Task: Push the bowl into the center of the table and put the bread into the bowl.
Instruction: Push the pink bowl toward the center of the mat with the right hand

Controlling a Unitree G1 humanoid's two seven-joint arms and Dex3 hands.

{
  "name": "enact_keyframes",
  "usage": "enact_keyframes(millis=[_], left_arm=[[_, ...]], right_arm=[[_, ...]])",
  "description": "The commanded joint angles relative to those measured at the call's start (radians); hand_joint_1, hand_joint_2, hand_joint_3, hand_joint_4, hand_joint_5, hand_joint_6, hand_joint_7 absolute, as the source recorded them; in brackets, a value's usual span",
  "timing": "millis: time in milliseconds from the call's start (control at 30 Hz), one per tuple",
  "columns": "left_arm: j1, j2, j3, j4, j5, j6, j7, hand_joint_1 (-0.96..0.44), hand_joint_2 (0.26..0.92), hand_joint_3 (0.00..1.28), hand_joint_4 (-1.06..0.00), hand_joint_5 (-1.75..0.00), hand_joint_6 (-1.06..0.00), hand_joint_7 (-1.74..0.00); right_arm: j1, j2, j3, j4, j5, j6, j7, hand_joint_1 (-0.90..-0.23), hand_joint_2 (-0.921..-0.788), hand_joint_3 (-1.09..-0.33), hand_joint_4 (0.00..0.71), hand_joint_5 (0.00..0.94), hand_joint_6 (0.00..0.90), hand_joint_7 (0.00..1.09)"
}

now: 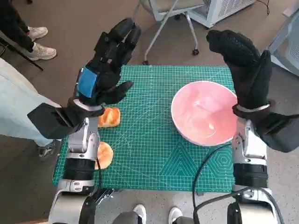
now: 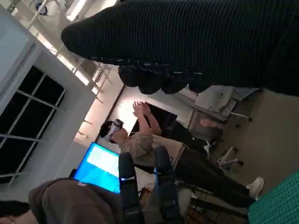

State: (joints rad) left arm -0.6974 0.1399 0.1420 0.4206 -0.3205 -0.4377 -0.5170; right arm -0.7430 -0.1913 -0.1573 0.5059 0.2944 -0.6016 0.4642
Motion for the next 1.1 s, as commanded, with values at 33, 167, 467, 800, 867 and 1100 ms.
enact_keyframes(millis=[33, 167, 467, 800, 867, 1100], left_arm=[[-0.004, 0.006, -0.001, 0.001, 0.0, 0.0, -0.007, -0.58, 0.921, 0.3, -0.13, 0.0, 0.0, -0.47], [-0.005, 0.005, -0.002, 0.006, 0.0, 0.001, -0.008, -0.58, 0.921, 0.3, -0.13, 0.0, 0.0, -0.47], [-0.006, 0.005, -0.002, -0.002, -0.009, 0.022, -0.014, -0.58, 0.921, 0.3, -0.14, 0.0, 0.0, -0.47], [-0.008, 0.002, -0.005, -0.006, -0.005, 0.026, -0.015, -0.59, 0.921, 0.3, -0.13, 0.0, 0.0, -0.47], [-0.008, 0.002, -0.006, -0.006, -0.004, 0.026, -0.015, -0.59, 0.921, 0.3, -0.13, 0.0, 0.0, -0.47], [-0.008, 0.003, -0.007, -0.005, -0.006, 0.029, -0.017, -0.58, 0.921, 0.3, -0.14, 0.0, 0.0, -0.48]], right_arm=[[0.025, 0.002, -0.001, 0.007, 0.003, 0.003, 0.012, -0.676, -0.921, -0.692, 0.156, 0.0, 0.009, 0.52], [0.026, 0.001, -0.001, 0.006, 0.001, 0.003, 0.011, -0.676, -0.921, -0.693, 0.156, 0.0, 0.008, 0.52], [0.028, -0.001, -0.001, -0.001, 0.001, 0.005, 0.014, -0.677, -0.921, -0.693, 0.152, 0.0, 0.007, 0.53], [0.031, -0.006, -0.003, -0.006, 0.004, 0.008, 0.018, -0.678, -0.921, -0.691, 0.149, 0.0, 0.006, 0.53], [0.032, -0.006, -0.003, -0.01, 0.004, 0.009, 0.018, -0.678, -0.921, -0.691, 0.149, 0.001, 0.006, 0.53], [0.037, -0.01, -0.003, -0.014, 0.008, 0.01, 0.021, -0.677, -0.921, -0.688, 0.151, 0.002, 0.008, 0.53]])
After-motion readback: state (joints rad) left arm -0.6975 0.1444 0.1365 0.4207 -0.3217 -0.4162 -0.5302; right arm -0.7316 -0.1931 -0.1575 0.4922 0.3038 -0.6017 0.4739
